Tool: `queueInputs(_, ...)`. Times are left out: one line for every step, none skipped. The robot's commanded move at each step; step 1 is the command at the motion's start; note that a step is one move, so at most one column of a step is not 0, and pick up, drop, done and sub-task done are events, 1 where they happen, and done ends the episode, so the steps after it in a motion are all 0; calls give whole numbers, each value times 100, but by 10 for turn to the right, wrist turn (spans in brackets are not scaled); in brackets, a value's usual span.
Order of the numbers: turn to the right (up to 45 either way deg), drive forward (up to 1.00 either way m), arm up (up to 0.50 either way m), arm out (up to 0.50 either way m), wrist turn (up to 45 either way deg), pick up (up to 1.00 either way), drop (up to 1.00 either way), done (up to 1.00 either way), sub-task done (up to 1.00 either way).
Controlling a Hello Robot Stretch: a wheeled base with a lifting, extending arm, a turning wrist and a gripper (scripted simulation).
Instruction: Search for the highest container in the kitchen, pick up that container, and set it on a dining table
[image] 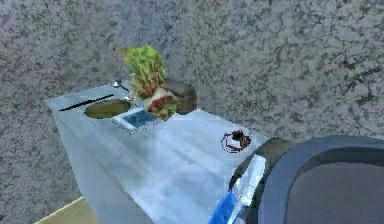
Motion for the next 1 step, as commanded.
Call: queueInputs(450,0,0,0,0,0,0,0,0)
